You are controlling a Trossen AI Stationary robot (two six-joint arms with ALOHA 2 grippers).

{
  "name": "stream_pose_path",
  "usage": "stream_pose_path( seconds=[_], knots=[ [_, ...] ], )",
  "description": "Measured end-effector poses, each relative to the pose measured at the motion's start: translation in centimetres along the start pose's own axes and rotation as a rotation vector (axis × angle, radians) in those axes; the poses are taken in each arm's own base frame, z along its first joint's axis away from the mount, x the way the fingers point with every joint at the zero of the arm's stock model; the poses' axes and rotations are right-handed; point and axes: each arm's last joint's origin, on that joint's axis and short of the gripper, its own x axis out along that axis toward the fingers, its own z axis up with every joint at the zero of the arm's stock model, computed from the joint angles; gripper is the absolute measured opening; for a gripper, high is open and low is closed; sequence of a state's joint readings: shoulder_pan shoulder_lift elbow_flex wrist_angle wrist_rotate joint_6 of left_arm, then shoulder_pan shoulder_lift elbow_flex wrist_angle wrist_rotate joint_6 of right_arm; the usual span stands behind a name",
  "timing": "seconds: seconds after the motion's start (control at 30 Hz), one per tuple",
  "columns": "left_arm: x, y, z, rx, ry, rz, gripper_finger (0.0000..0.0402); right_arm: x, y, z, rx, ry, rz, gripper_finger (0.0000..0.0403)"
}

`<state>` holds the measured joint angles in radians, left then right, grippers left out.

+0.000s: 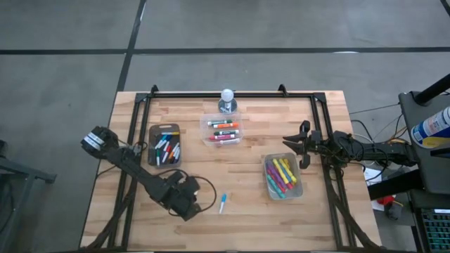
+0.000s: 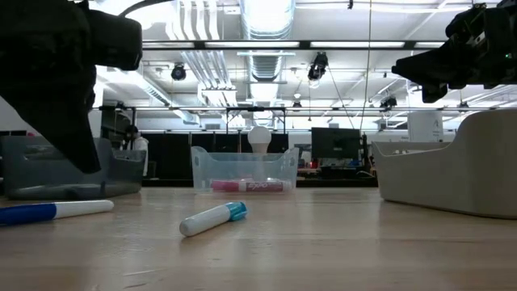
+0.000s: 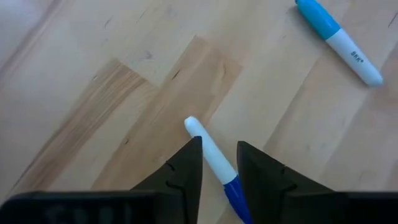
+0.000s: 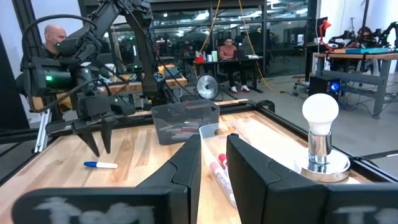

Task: Pick & Place Markers
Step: Put the dark blue mini marker into the transparent black bin

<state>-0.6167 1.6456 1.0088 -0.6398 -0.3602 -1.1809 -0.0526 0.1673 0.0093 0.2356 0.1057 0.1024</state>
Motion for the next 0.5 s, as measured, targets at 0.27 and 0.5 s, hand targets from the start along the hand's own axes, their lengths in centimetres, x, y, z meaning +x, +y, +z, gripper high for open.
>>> stream_pose_path(
  seconds=[0.27,0.5],
  knots=[
    [1.4,0.4,-0.7,0.008,-0.007,0.021,0.0108,0.0,0.0,0.0,0.001,0.0,0.0,0.0068],
    [2.1,0.6,-1.1,0.005,-0.001,0.026,0.0108,0.0,0.0,0.0,0.0,0.0,0.0,0.0068]
  ],
)
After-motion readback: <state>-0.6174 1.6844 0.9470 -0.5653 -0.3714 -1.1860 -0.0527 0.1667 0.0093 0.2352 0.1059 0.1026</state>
